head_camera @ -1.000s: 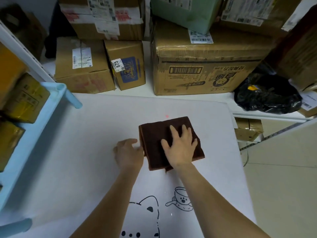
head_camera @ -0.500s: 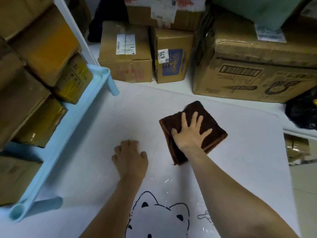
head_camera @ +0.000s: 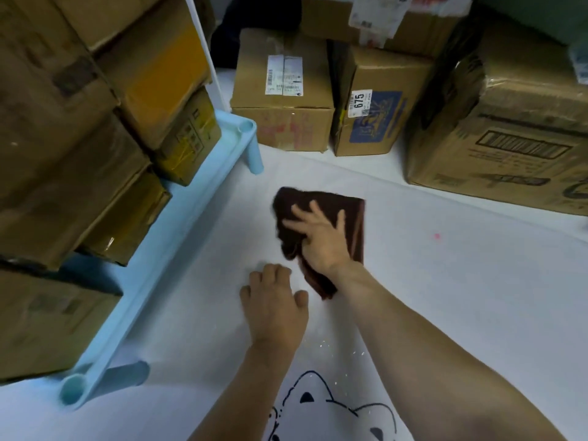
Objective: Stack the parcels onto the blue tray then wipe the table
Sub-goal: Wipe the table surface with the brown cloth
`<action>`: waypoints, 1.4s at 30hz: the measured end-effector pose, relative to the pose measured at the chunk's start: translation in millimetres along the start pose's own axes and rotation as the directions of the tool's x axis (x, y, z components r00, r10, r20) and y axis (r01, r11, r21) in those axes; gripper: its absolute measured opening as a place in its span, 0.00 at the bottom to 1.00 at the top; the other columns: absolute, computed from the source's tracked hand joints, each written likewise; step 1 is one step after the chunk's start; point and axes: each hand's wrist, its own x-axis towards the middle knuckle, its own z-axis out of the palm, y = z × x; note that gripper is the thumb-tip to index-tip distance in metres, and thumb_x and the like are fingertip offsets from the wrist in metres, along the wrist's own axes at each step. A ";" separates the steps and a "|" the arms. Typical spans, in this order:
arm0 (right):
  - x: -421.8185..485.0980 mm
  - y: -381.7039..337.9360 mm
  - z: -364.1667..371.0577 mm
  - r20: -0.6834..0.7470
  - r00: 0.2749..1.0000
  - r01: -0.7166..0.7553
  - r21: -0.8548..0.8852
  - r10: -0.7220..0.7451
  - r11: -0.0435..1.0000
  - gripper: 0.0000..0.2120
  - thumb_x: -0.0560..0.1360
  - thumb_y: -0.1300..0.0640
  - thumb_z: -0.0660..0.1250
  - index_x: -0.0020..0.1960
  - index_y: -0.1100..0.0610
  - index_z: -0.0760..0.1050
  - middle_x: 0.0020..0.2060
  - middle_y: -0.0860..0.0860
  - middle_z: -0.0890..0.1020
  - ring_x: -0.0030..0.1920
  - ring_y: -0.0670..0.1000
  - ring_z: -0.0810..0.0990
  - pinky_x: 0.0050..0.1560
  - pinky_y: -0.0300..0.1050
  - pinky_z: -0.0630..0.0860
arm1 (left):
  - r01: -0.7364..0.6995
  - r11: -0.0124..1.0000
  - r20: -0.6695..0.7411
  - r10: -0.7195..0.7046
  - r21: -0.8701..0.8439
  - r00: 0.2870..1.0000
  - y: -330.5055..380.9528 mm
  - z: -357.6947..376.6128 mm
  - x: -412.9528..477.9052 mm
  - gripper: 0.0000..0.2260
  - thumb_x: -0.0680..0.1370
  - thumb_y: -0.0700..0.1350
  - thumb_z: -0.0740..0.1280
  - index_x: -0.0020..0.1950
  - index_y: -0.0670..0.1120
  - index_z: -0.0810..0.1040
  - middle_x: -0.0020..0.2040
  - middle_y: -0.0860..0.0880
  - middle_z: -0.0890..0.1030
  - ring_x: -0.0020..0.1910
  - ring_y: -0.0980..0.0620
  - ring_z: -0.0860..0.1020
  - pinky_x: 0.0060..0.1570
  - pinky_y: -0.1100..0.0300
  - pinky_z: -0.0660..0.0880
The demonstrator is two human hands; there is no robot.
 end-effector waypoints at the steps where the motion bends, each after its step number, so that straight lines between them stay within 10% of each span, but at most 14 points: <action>1: -8.2 1.2 4.1 -0.001 0.997 0.072 0.033 -0.072 0.997 0.30 0.73 0.70 0.57 0.67 0.44 0.73 0.74 0.41 0.64 0.77 0.46 0.49 0.70 0.53 0.27 | 0.008 1.000 0.021 -0.008 -0.009 1.000 0.2 -1.8 -0.1 0.18 0.63 0.48 0.75 0.50 0.45 0.81 0.48 0.46 0.80 0.46 0.44 0.77 0.42 0.51 0.74; 7: 11.6 3.3 -4.4 -0.138 0.975 -0.184 -0.072 0.173 0.980 0.31 0.75 0.66 0.57 0.71 0.40 0.65 0.76 0.40 0.57 0.78 0.48 0.46 0.69 0.67 0.33 | -0.014 1.000 0.025 0.015 -0.018 1.000 -6.2 -4.8 2.3 0.17 0.60 0.47 0.77 0.46 0.44 0.82 0.45 0.45 0.80 0.45 0.43 0.78 0.40 0.51 0.74; 13: -17.7 -1.8 1.0 0.064 0.995 0.085 -0.133 -0.077 0.987 0.31 0.76 0.66 0.55 0.73 0.40 0.62 0.76 0.40 0.55 0.78 0.47 0.44 0.70 0.62 0.30 | 0.006 0.999 0.048 -0.004 -0.033 0.999 -10.3 -9.0 1.1 0.17 0.73 0.51 0.68 0.60 0.48 0.76 0.59 0.48 0.74 0.58 0.47 0.70 0.54 0.54 0.67; 16: -51.4 52.1 -19.8 -0.128 0.961 -0.265 -0.175 0.245 0.948 0.28 0.78 0.61 0.55 0.74 0.39 0.59 0.77 0.40 0.53 0.78 0.48 0.44 0.72 0.66 0.37 | 0.046 0.999 0.092 -0.044 -0.019 0.995 -2.9 -12.4 1.4 0.17 0.74 0.50 0.66 0.62 0.49 0.75 0.61 0.48 0.72 0.61 0.47 0.69 0.56 0.55 0.66; 19: -67.2 77.7 -34.4 -0.250 0.740 -0.653 -0.045 0.624 0.756 0.28 0.79 0.58 0.54 0.76 0.39 0.54 0.78 0.42 0.49 0.78 0.51 0.41 0.70 0.72 0.43 | 0.067 0.998 0.115 -0.064 -0.022 0.991 3.4 -13.0 1.2 0.15 0.74 0.45 0.66 0.61 0.48 0.76 0.62 0.47 0.72 0.62 0.45 0.68 0.56 0.54 0.66; 24: -81.2 47.8 -14.8 -0.086 0.962 -0.267 -0.088 0.259 0.960 0.33 0.76 0.65 0.55 0.75 0.40 0.58 0.77 0.41 0.51 0.78 0.49 0.41 0.70 0.67 0.34 | -0.082 0.989 0.066 0.091 -0.125 0.994 36.7 -2.9 -15.6 0.13 0.73 0.40 0.66 0.56 0.46 0.81 0.56 0.45 0.77 0.58 0.43 0.71 0.53 0.51 0.68; 27: -105.8 85.6 -29.6 -0.092 0.972 -0.229 -0.189 0.215 0.955 0.31 0.76 0.64 0.56 0.73 0.37 0.60 0.77 0.39 0.54 0.78 0.48 0.44 0.72 0.65 0.36 | -0.140 0.985 0.129 0.153 -0.104 0.980 60.0 3.8 -30.3 0.14 0.75 0.44 0.64 0.60 0.48 0.78 0.59 0.48 0.74 0.60 0.47 0.70 0.56 0.54 0.67; 32: -157.4 155.4 -62.6 -0.271 0.603 -0.786 -0.042 0.750 0.617 0.30 0.79 0.57 0.54 0.76 0.40 0.51 0.78 0.44 0.48 0.78 0.54 0.41 0.72 0.69 0.42 | -0.141 0.990 0.163 0.142 -0.015 0.976 78.4 9.2 -39.8 0.15 0.76 0.46 0.62 0.62 0.48 0.76 0.61 0.47 0.73 0.62 0.46 0.69 0.57 0.53 0.66; 38: -161.9 119.6 -40.0 -0.129 0.922 -0.383 -0.149 0.366 0.912 0.33 0.76 0.63 0.57 0.76 0.40 0.55 0.78 0.42 0.50 0.78 0.51 0.42 0.72 0.62 0.37 | -0.111 0.991 0.167 0.098 0.071 0.981 87.2 10.4 -50.4 0.17 0.76 0.46 0.63 0.64 0.47 0.74 0.60 0.45 0.73 0.60 0.45 0.70 0.53 0.53 0.69; 42: -207.4 169.9 -60.5 -0.245 0.783 -0.611 -0.136 0.571 0.780 0.33 0.75 0.63 0.57 0.75 0.38 0.56 0.78 0.42 0.52 0.78 0.52 0.43 0.72 0.63 0.42 | -0.072 0.995 0.171 0.060 0.067 0.983 91.4 10.5 -53.4 0.16 0.76 0.46 0.62 0.63 0.47 0.74 0.60 0.46 0.72 0.61 0.46 0.70 0.53 0.55 0.68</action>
